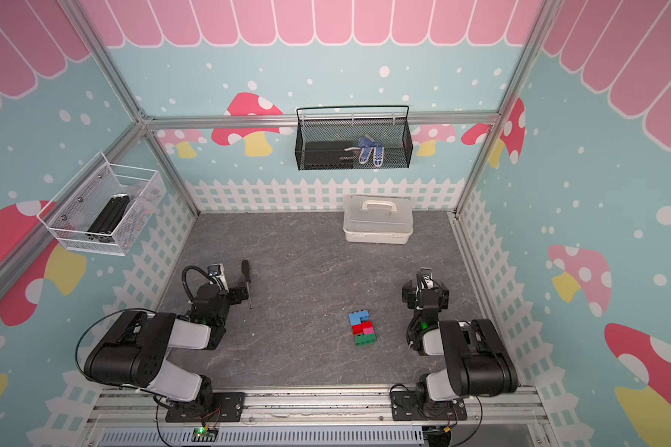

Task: Assemble the number 5 with lego
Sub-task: Reset both arms

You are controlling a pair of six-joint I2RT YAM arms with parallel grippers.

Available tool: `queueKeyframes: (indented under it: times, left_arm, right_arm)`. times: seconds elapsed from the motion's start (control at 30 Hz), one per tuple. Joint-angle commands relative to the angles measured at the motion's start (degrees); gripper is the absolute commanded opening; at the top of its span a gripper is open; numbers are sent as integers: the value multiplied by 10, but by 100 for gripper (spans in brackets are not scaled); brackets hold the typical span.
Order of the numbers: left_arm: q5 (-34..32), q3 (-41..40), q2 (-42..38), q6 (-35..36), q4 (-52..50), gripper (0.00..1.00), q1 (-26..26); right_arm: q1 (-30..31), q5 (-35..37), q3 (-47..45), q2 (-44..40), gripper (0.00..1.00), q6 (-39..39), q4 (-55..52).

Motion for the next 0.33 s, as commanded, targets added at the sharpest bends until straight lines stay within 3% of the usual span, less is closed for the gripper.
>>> queueKeyframes:
  times: [0.0,0.07,0.13,0.23,0.3]
  left_arm:
    - [-76,33,-26,-23,-7,99,-6]
    - [-94,37,-1,-17,25,100,-5]
    - [-67,61,-14,-11,-41,99,-9]
    - [-43,58,-8,-13,-24,99,3]
    - [-23,67,-9,-14,-43,99,9]
  right_arm:
    - [1,0,-3,-33,99,3,53]
    - [1,-4,-10,15,99,-14,146]
    - [2,-7,-15,-18,99,-7,98]
    - [4,-19,-11,3,99,-20,127]
    - [4,0,0,-13,99,-9,80]
